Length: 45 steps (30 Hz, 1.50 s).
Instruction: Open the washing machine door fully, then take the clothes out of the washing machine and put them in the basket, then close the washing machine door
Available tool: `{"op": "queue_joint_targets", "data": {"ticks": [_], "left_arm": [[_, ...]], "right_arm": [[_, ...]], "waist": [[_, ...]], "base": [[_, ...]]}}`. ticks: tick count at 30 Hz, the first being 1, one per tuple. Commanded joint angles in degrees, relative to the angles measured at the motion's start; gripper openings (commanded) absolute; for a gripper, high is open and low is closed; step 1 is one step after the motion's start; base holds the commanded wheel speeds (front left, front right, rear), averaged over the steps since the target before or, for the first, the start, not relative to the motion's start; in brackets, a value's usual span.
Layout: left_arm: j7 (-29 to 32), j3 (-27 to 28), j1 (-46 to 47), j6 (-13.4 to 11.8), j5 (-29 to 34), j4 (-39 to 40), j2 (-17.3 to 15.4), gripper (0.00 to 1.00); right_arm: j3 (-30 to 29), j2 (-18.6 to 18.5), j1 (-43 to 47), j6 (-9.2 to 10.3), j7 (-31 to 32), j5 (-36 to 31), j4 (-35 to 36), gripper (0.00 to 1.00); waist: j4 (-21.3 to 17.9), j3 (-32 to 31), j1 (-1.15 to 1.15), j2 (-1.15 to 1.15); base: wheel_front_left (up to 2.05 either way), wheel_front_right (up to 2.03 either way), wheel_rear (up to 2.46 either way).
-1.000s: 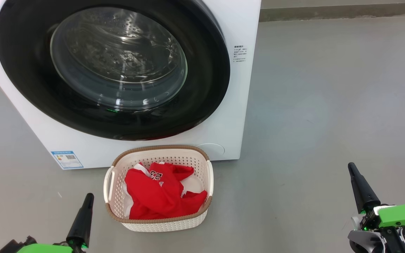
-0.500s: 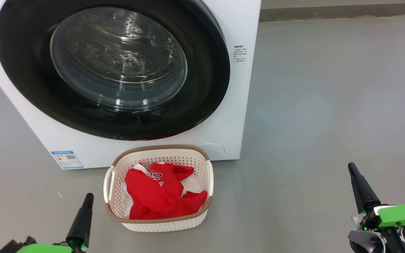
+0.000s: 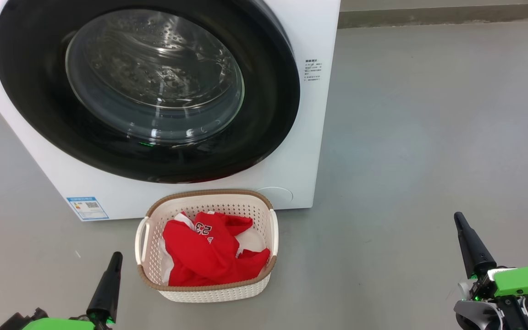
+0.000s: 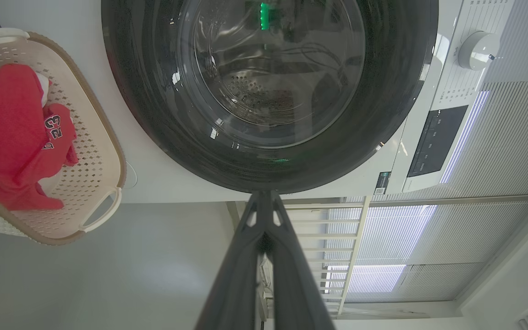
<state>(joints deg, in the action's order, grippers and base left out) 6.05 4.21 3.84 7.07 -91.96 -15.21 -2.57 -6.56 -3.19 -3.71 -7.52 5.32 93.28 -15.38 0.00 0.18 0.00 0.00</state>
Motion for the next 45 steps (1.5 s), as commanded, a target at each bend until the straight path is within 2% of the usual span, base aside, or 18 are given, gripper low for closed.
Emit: {"op": "queue_joint_targets", "data": {"ticks": [1,45], "left_arm": [[0.2,2.1,2.3,0.4,-0.4,1.2,-0.5,0.00],[0.4,2.2,2.3,0.4,-0.3,1.2,-0.4,0.00]], "right_arm": [[1.0,-0.4,-2.4,0.03,0.4,-0.3,1.4,0.00],[0.6,-0.1,-2.4,0.03,0.8,-0.7,1.4,0.00]], "waist": [[0.0,0.0,0.00,0.00],[0.0,0.0,0.00,0.00]], "base": [[0.00,0.00,0.00],[0.00,0.00,0.00]]}}
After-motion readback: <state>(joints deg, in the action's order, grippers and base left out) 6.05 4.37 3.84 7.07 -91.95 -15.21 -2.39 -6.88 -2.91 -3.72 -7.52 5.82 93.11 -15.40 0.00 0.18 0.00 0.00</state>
